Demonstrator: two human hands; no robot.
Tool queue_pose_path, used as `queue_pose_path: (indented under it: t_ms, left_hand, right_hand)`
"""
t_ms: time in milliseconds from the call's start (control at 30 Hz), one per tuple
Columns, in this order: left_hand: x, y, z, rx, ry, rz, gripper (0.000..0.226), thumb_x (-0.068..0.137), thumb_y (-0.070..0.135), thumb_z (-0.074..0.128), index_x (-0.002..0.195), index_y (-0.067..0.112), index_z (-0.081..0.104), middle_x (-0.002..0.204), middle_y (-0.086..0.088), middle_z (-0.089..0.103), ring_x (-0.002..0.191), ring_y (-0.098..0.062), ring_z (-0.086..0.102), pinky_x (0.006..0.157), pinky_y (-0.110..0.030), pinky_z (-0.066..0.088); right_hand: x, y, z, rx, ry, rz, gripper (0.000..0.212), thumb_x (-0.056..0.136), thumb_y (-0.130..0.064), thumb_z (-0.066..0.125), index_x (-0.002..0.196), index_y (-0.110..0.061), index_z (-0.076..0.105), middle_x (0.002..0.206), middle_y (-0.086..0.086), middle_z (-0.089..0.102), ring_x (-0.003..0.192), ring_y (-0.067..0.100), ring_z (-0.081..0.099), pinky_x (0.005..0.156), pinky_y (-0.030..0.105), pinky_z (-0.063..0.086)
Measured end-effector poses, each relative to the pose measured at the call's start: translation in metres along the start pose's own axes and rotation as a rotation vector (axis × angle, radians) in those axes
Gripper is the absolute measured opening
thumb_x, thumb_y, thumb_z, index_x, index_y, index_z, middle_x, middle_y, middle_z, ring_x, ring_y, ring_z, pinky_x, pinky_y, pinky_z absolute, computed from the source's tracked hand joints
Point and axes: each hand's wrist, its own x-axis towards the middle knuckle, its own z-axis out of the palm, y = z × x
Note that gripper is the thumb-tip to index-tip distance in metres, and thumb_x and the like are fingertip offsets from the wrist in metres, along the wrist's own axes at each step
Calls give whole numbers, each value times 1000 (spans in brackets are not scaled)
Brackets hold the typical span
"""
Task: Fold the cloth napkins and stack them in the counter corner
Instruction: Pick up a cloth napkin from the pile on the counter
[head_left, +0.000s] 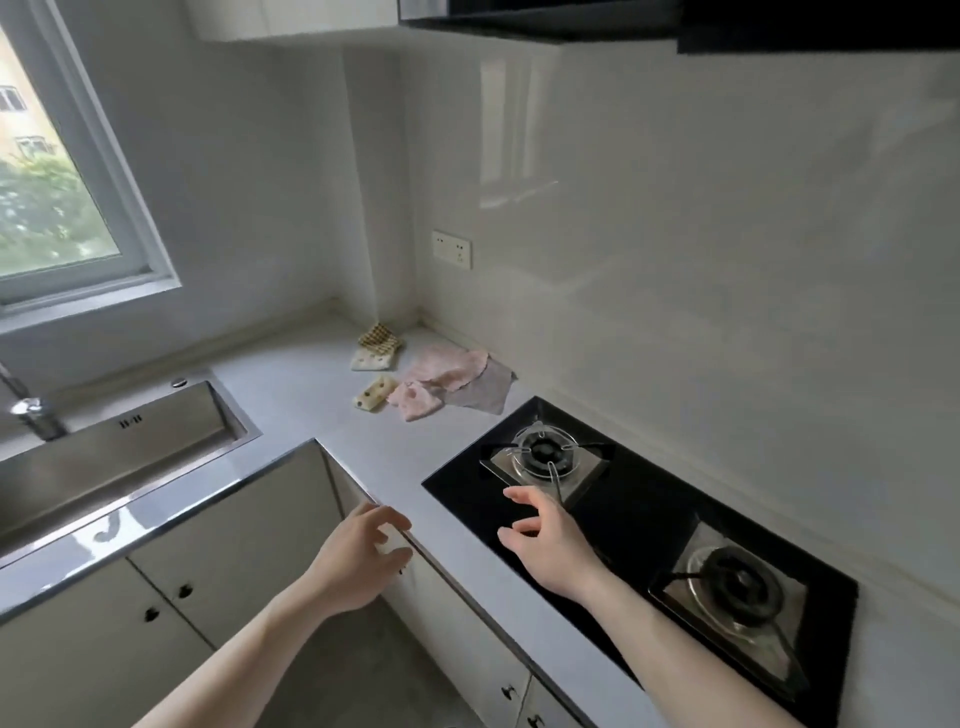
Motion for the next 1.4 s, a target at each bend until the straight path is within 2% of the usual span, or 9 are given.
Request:
queue_pose_path:
  t_ms: [133,300,400,567,733,1067,1200,1300,1400]
  left_hand:
    - [35,-30,-26,10,15,-25,23,88,31,71,107,42,64,112,23,50,98,2,58,81,-17,43]
    - [102,-68,-71,41,-9,-69,27,88,30,73,112,40,64,118,21,51,104,0,59,87,-22,47]
    - [144,-83,-94,44,-6,-74,27,87,29,74,110,40,64,117,17,53,103,-2,59,83,-21,45]
    - [196,-106,-110,34,24,-90,26,87,28,73,108,41,64,118,16,53,101,0,61,84,-21,45]
    - [239,-123,-109,69,-48,-90,27,88,31,72,102,48,57,119,14,50,98,-1,61,85,-21,47]
    - [361,-147,-91,173,-243,-36,26,90,31,71,110,37,56,133,4,43,105,-14,60,90,-24,48]
    - [413,-168,-84,250,-358,24,35,90,33,70,123,29,59,142,-1,41,122,-22,56,103,-29,45]
    - [444,-189,-81,284,-454,61,42,89,34,70,129,27,58,146,-1,39,125,-22,55,104,-28,44]
    - [472,-211,-80,314,-535,121,48,90,33,68,135,25,54,151,-2,37,129,-24,53,106,-27,41]
  right_hand:
    - [58,-12,28,9,-25,-14,47,93,-30,66,135,-41,49,138,-19,48,118,1,56,91,22,48]
    - [136,-27,59,49,-37,-1,44,92,-30,67,132,-41,51,136,-20,50,114,-2,55,81,14,46]
    - [179,-39,66,50,-54,8,43,93,-28,67,132,-40,52,134,-18,48,115,-3,53,76,11,45]
    - [244,-52,75,30,-38,8,43,93,-24,65,132,-37,53,135,-12,49,118,3,52,71,11,45]
    - [279,-55,84,8,-37,5,40,94,-24,66,130,-36,54,133,-13,48,117,1,51,72,12,45]
    - [314,-35,90,-5,114,119,36,93,-30,66,122,-45,54,133,-20,48,118,-2,53,84,19,47]
    - [332,-35,103,-24,209,193,37,94,-33,65,126,-45,52,134,-24,46,118,-3,52,86,20,45]
    - [346,-42,125,-12,276,266,36,95,-29,65,128,-41,53,132,-21,47,117,-1,52,80,14,42]
    - [364,-49,146,3,338,319,37,96,-26,64,129,-38,54,132,-18,48,118,3,53,84,19,44]
